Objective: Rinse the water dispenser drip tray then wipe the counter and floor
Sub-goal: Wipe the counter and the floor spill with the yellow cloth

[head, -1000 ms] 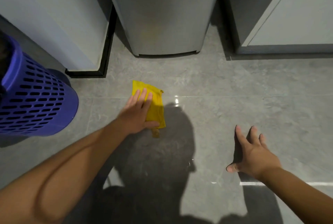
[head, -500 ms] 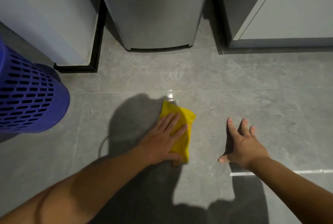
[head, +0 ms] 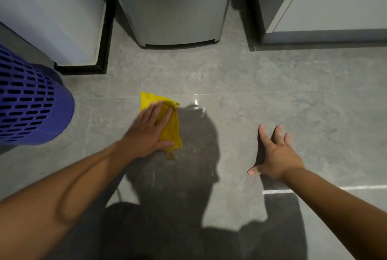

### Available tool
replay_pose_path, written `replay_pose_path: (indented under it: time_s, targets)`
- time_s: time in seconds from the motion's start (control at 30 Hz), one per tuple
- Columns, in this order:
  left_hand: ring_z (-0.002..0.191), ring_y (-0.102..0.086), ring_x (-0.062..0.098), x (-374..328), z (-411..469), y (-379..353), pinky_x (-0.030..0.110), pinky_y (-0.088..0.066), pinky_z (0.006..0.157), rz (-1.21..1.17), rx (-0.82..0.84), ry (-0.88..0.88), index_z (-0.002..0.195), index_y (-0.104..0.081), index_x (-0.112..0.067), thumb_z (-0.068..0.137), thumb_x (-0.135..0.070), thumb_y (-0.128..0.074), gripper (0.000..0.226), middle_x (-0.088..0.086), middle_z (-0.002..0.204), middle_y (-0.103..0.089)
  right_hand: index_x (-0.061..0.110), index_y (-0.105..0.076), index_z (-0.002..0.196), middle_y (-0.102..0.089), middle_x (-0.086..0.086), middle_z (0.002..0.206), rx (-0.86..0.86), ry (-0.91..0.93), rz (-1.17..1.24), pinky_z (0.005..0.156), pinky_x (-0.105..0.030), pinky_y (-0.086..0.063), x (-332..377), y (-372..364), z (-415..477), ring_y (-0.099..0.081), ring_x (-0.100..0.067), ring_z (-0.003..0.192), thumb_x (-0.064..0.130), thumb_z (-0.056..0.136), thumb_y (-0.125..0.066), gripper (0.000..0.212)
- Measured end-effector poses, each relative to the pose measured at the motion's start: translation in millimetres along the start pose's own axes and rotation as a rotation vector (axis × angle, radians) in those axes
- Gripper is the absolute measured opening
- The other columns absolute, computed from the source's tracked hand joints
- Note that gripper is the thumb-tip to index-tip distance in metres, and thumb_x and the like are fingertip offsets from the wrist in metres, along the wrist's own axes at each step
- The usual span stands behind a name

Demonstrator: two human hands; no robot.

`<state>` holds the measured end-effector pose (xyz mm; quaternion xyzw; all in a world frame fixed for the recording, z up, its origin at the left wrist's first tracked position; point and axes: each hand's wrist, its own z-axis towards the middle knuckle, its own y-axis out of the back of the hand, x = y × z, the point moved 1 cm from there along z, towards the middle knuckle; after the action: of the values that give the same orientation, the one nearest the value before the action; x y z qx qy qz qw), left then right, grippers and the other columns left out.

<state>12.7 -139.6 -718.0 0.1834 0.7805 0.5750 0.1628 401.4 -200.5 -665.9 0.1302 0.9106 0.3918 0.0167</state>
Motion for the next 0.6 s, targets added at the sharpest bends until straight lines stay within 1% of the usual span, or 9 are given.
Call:
replay_pose_path:
  time_s: [0.1,0.17,0.3,0.37,0.43,0.47,0.53,0.57,0.6]
  targets:
    - [0.156,-0.014,0.047,-8.0,28.3,2.9,0.059,-0.022,0.123,0.072,-0.027,-0.188,0.163,-0.013,-0.016,0.084,-0.083,-0.032,0.106,0.027,0.169,-0.012,0.042,0.024,0.158,0.033,-0.010,0.167,-0.005,-0.009,-0.010,0.119,-0.067,-0.027,-2.0,-1.3,2.6,0.021,-0.043,0.155,0.057,0.063,-0.091,0.150]
    - [0.155,-0.015,0.047,-20.9,36.5,2.5,0.060,-0.017,0.125,0.145,-0.015,-0.328,0.165,-0.015,-0.014,0.084,-0.084,-0.032,0.108,0.028,0.169,-0.013,0.042,0.023,0.158,0.032,-0.010,0.168,-0.009,-0.013,-0.008,0.118,-0.067,-0.029,-3.6,-3.0,4.3,0.020,-0.043,0.155,0.057,0.063,-0.091,0.149]
    - [0.157,-0.007,0.044,-60.9,19.9,-7.2,0.056,-0.011,0.126,0.147,0.025,-0.527,0.165,-0.008,-0.019,0.082,-0.084,-0.034,0.110,0.025,0.171,-0.006,0.045,0.019,0.158,0.029,-0.007,0.169,-0.025,-0.012,0.031,0.118,-0.067,-0.029,-5.6,-7.1,5.7,0.019,-0.040,0.156,0.055,0.059,-0.094,0.150]
    - [0.158,-0.007,0.041,-88.8,4.5,-14.3,0.054,-0.010,0.127,0.118,0.002,-0.575,0.165,-0.013,-0.020,0.082,-0.082,-0.036,0.106,0.024,0.171,-0.008,0.046,0.016,0.159,0.028,-0.005,0.169,-0.021,-0.012,0.075,0.119,-0.067,-0.026,-5.9,-8.7,5.0,0.018,-0.039,0.156,0.052,0.059,-0.095,0.150]
    - [0.157,-0.015,0.039,-122.3,-7.8,-18.4,0.052,-0.014,0.127,0.046,-0.034,-0.585,0.163,-0.024,-0.021,0.084,-0.076,-0.041,0.098,0.023,0.170,-0.016,0.042,0.007,0.162,0.020,-0.005,0.172,-0.036,-0.004,0.135,0.121,-0.064,-0.025,-8.0,-9.8,2.7,0.013,-0.038,0.158,0.047,0.062,-0.095,0.143]
    - [0.155,-0.025,0.038,-140.6,-11.2,-19.4,0.052,-0.021,0.126,0.014,-0.075,-0.561,0.161,-0.031,-0.021,0.085,-0.073,-0.044,0.093,0.023,0.168,-0.025,0.037,-0.002,0.164,0.010,-0.006,0.173,-0.073,0.006,0.181,0.122,-0.059,-0.026,-10.4,-10.7,0.4,0.005,-0.037,0.159,0.044,0.066,-0.094,0.134]
    - [0.138,-0.050,0.037,-175.4,-12.3,-18.2,0.051,-0.040,0.115,-0.025,-0.181,-0.440,0.155,-0.045,-0.021,0.085,-0.066,-0.054,0.084,0.019,0.153,-0.051,0.027,-0.028,0.159,-0.023,-0.014,0.167,-0.212,0.005,0.346,0.118,-0.046,-0.036,-17.2,-15.5,-8.6,-0.028,-0.036,0.152,0.031,0.078,-0.086,0.100]
    - [0.126,-0.059,0.035,-190.3,-9.8,-14.4,0.049,-0.047,0.106,-0.031,-0.209,-0.366,0.152,-0.049,-0.020,0.085,-0.063,-0.059,0.080,0.015,0.141,-0.060,0.024,-0.039,0.152,-0.039,-0.015,0.156,-0.286,-0.018,0.436,0.111,-0.043,-0.043,-21.2,-20.1,-15.8,-0.045,-0.037,0.140,0.025,0.082,-0.080,0.081]
    - [0.113,-0.064,0.032,-202.9,-6.8,-8.8,0.046,-0.051,0.095,-0.027,-0.224,-0.303,0.149,-0.054,-0.019,0.085,-0.058,-0.062,0.075,0.011,0.130,-0.065,0.022,-0.047,0.144,-0.050,-0.016,0.144,-0.336,-0.054,0.515,0.104,-0.041,-0.047,-24.6,-25.4,-24.6,-0.055,-0.037,0.126,0.020,0.084,-0.075,0.067]
